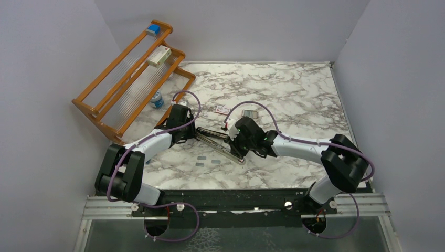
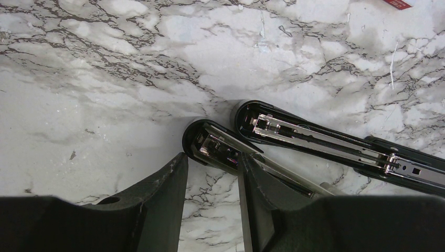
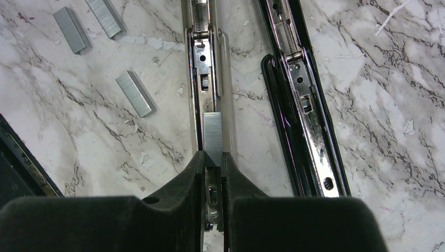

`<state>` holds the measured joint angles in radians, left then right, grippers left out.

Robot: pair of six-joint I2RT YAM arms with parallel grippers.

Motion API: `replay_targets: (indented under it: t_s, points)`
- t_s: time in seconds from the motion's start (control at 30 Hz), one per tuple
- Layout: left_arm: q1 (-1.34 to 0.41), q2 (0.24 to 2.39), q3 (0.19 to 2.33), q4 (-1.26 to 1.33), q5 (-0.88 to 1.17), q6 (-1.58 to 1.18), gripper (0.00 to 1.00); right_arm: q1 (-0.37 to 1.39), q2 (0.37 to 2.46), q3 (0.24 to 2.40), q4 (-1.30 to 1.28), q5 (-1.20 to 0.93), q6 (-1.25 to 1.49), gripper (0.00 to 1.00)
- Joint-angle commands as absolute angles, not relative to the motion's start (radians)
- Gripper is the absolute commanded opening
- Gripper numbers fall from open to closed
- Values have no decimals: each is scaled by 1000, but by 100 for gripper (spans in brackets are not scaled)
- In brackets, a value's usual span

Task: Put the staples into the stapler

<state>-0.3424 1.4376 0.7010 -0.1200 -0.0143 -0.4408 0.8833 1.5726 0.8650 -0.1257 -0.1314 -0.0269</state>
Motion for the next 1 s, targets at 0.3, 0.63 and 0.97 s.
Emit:
replay_targets:
  t_s: [0.3, 0.63, 0.97]
  points:
    - [-342, 1466, 701, -169, -2, -426, 42, 881, 1570, 871, -210, -153, -20, 24]
    - [-342, 1467, 704, -170, -1, -426, 42, 880, 1503, 890, -165, -137, -1, 36]
    - [-343, 1468, 704, -170, 1, -426, 42, 864, 1475, 902, -93, -93, 37, 36]
